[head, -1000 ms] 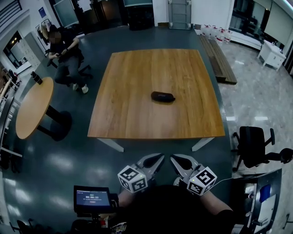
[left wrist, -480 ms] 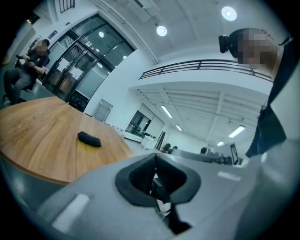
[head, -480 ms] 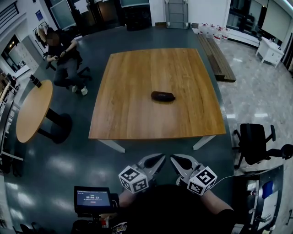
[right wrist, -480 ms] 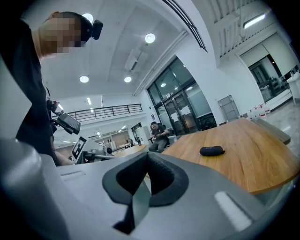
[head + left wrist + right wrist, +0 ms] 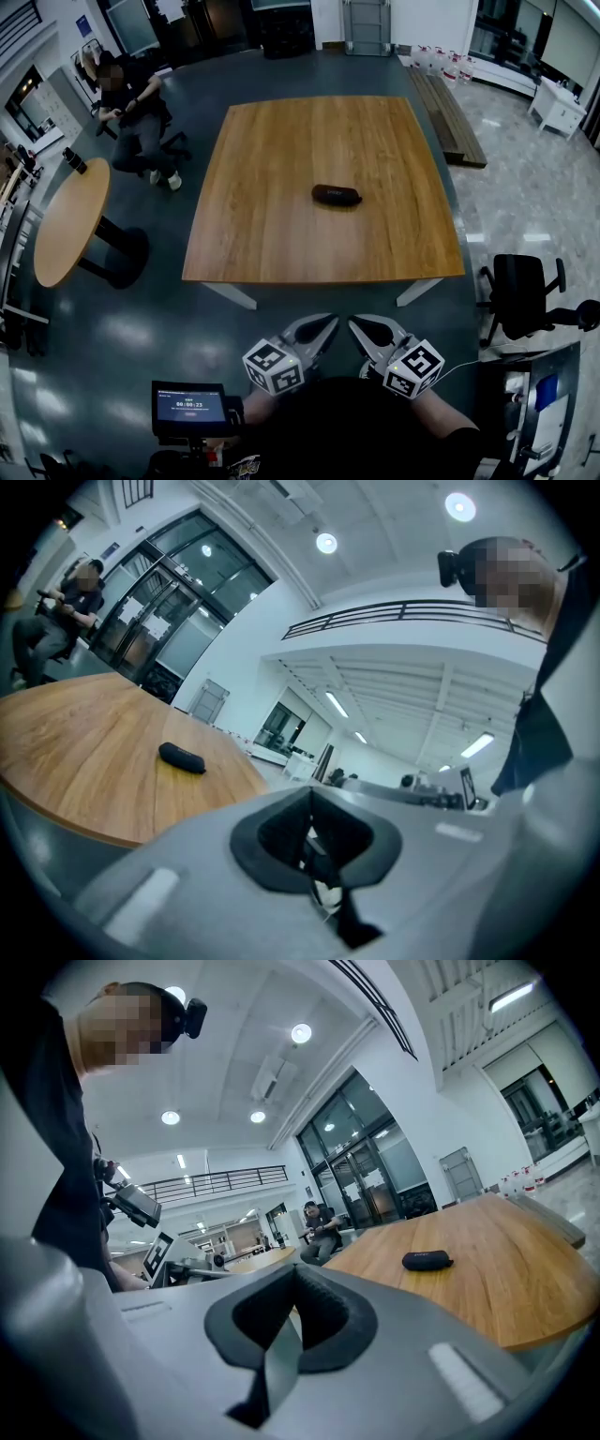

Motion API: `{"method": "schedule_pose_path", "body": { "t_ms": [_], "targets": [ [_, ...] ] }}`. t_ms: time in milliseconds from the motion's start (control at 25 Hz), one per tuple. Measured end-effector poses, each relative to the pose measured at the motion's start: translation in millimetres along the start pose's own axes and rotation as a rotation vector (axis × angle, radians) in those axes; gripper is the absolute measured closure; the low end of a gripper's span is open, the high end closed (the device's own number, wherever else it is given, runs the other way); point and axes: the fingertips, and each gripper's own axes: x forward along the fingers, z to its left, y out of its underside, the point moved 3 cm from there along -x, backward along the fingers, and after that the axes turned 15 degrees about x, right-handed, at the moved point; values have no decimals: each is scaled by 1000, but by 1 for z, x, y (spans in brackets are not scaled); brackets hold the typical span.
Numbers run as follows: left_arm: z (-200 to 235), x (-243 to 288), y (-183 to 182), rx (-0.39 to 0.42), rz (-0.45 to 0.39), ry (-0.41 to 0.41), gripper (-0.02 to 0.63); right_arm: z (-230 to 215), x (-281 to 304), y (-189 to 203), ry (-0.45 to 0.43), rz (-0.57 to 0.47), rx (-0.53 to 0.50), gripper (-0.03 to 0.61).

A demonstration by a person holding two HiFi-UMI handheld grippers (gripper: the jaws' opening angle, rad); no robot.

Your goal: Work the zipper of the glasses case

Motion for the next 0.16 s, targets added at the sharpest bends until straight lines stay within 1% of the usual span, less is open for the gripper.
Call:
{"method": "schedule_pose_path", "body": {
  "t_ms": [160],
  "targets": [
    [0, 6, 2, -1, -1, 3, 614, -6, -1, -2, -1, 1, 0, 574]
  ]
}}
